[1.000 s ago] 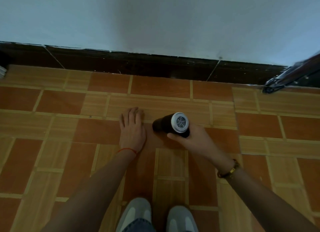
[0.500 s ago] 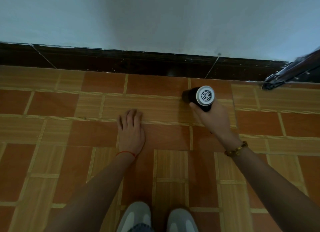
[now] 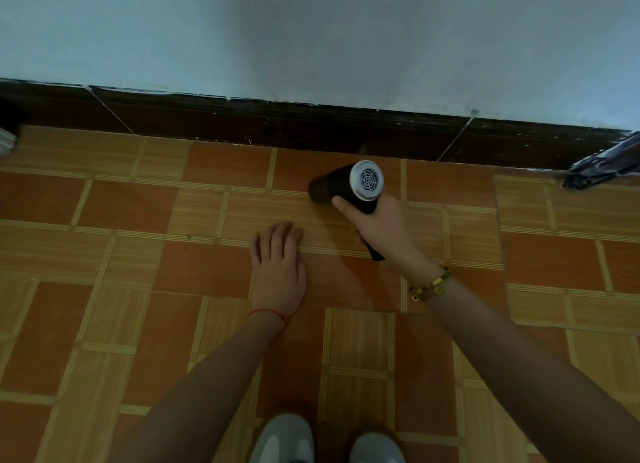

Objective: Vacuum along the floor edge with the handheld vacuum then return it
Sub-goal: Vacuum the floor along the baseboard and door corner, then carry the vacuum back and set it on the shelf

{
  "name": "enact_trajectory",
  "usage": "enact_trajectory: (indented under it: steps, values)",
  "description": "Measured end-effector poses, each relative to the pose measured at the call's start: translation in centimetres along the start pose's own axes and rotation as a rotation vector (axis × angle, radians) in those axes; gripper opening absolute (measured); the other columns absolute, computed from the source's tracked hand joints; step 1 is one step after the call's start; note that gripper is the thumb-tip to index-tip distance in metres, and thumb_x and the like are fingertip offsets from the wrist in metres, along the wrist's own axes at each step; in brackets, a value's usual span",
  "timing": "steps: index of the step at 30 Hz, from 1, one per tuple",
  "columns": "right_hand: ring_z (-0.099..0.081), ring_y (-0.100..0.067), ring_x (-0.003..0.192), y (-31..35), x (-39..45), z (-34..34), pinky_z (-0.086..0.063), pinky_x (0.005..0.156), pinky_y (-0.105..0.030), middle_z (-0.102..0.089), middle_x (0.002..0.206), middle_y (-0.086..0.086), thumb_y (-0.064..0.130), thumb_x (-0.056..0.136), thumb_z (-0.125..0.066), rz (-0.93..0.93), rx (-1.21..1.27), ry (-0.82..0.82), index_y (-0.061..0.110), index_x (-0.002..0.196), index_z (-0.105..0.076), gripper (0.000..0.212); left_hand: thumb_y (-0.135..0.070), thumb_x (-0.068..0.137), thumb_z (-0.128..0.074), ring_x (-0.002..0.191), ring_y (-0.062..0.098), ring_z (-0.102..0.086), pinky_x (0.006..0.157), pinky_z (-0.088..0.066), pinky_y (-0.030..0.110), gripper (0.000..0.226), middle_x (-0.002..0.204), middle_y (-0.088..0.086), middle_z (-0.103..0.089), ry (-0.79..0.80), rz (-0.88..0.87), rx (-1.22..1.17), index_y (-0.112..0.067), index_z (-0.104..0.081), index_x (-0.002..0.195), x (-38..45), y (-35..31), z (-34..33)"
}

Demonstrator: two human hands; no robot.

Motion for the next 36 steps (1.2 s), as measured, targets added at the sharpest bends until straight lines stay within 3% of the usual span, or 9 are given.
enact_trajectory:
  steps: [3, 8, 13, 16, 23, 27, 30, 32, 36]
  values:
    - [-0.055, -0.016, 0.047, -1.3, -0.9, 0.4, -0.048, 0.050, -0.029, -0.058, 0.062, -0.004, 0.032, 0.086, -0.070, -0.177, 0.267, 0.021, 0.009, 0.099, -0.060, 0.029, -0.021, 0.091, -0.041, 0.137, 0.029, -0.038, 0.117, -0.022, 0.057, 0.045, 0.144, 0.009, -0.045, 0.009, 0.003, -0.010, -0.016, -0.048, 0.135, 0.0, -0.1, 0.1]
    - [-0.058, -0.015, 0.051, -2.9, -2.6, 2.2, -0.051, 0.049, -0.025, -0.061, 0.064, -0.004, 0.040, 0.083, -0.070, -0.410, 0.593, 0.084, 0.002, 0.104, -0.061, 0.044, -0.014, 0.091, -0.050, 0.136, 0.028, -0.038, 0.118, -0.022, 0.056, 0.042, 0.142, 0.009, -0.046, 0.015, 0.006, -0.088, -0.015, -0.050, 0.133, -0.3, -0.3, 1.1]
    - [-0.057, -0.014, 0.050, -3.3, -4.4, 2.6, -0.050, 0.048, -0.023, -0.061, 0.062, -0.002, 0.049, 0.081, -0.067, -0.464, 0.759, 0.159, 0.008, 0.090, -0.060, 0.043, -0.007, 0.094, -0.048, 0.114, 0.026, -0.053, 0.105, -0.040, 0.047, 0.027, 0.118, 0.007, -0.060, -0.007, 0.093, -0.322, -0.010, -0.058, 0.119, -0.5, -0.6, 3.1]
    - [-0.055, -0.015, 0.050, -3.4, -5.6, 2.2, -0.050, 0.047, -0.024, -0.060, 0.063, -0.003, 0.050, 0.082, -0.067, -0.465, 0.807, 0.192, 0.008, 0.085, -0.060, 0.042, -0.004, 0.095, -0.049, 0.110, 0.024, -0.057, 0.098, -0.045, 0.048, 0.026, 0.114, 0.006, -0.064, 0.014, 0.092, -0.447, -0.009, -0.063, 0.116, -0.5, -0.6, 4.3]
    - [-0.052, -0.015, 0.051, -3.5, -7.2, 1.4, -0.048, 0.050, -0.023, -0.055, 0.065, -0.002, 0.051, 0.085, -0.065, -0.433, 0.785, 0.258, 0.011, 0.081, -0.059, 0.040, -0.008, 0.096, -0.049, 0.110, 0.023, -0.055, 0.095, -0.040, 0.041, 0.024, 0.113, 0.003, -0.064, 0.035, 0.091, -0.284, -0.014, -0.064, 0.113, -1.1, 0.2, 5.8]
    - [-0.051, -0.014, 0.052, -3.9, -7.3, 1.5, -0.048, 0.050, -0.023, -0.054, 0.064, -0.002, 0.053, 0.086, -0.062, -0.420, 0.802, 0.267, 0.010, 0.083, -0.063, 0.044, -0.008, 0.096, -0.050, 0.105, 0.021, -0.057, 0.094, -0.045, 0.042, 0.021, 0.109, 0.002, -0.064, 0.045, 0.071, -0.298, -0.012, -0.065, 0.110, -1.0, 0.4, 5.6]
    - [-0.050, -0.013, 0.050, -4.5, -7.2, 1.2, -0.047, 0.048, -0.022, -0.052, 0.064, -0.002, 0.055, 0.086, -0.060, -0.445, 0.840, 0.305, 0.008, 0.089, -0.060, 0.046, -0.010, 0.098, -0.050, 0.094, 0.017, -0.062, 0.083, -0.049, 0.030, 0.019, 0.105, 0.000, -0.067, 0.047, 0.096, -0.393, -0.012, -0.067, 0.106, -0.4, 0.3, 5.5]
    - [-0.049, -0.013, 0.050, -4.9, -7.1, 0.7, -0.047, 0.048, -0.022, -0.053, 0.065, -0.002, 0.056, 0.086, -0.059, -0.466, 0.859, 0.318, 0.009, 0.093, -0.056, 0.048, -0.013, 0.098, -0.050, 0.089, 0.014, -0.063, 0.078, -0.052, 0.030, 0.019, 0.104, -0.001, -0.068, 0.062, 0.132, -0.437, -0.014, -0.068, 0.104, 0.1, 0.4, 5.3]
    - [-0.054, -0.015, 0.053, -5.0, -6.7, 0.7, -0.050, 0.050, -0.025, -0.063, 0.073, -0.006, 0.058, 0.080, -0.063, -0.480, 0.785, 0.246, 0.009, 0.095, -0.058, 0.052, -0.014, 0.098, -0.051, 0.094, 0.015, -0.062, 0.080, -0.052, 0.030, 0.018, 0.105, -0.001, -0.067, 0.093, 0.136, -0.394, -0.013, -0.067, 0.105, 1.0, 0.1, 6.0]
Point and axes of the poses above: each hand's wrist, its own x-axis towards the middle knuckle, its own z-axis out of the back of the hand, y = z × x, the point moved 6 cm from there along x, towards the middle knuckle
